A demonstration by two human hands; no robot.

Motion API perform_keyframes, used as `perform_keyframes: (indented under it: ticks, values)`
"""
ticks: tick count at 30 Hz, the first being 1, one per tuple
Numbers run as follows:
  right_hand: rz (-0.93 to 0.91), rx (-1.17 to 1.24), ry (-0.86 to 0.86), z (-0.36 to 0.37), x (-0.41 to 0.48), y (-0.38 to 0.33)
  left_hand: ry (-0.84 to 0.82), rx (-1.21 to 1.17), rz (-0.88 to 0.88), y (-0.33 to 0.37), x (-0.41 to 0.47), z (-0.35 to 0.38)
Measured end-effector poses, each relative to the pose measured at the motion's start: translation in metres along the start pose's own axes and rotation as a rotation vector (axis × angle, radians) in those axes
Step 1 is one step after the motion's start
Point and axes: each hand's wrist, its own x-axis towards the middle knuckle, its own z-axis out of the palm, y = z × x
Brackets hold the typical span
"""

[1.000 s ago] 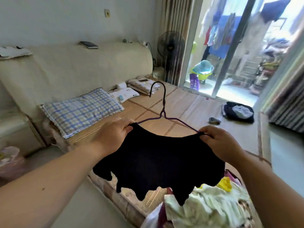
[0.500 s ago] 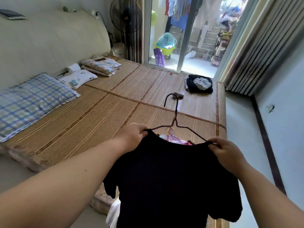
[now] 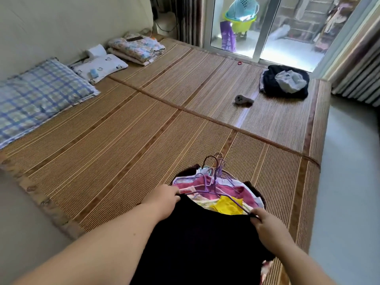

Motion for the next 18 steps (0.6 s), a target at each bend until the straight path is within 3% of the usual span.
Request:
perform_keyframes:
  ticks: [8,14,18]
  values:
    - [0.041,-0.017,-0.060,0.020,0.072,0.008,0.049,-0.043,-0.081,0.000,0.038,0.027]
    - [-0.159,-0.165,-0.061,0.022,0.067,-0.036,0.041,-0.016,-0.090,-0.010,0.008,0.023]
    - [-0.386,-0.187,-0.128,0.024,0.044,-0.106,0.083,-0.072,-0.105,-0.022,-0.031,-0.008]
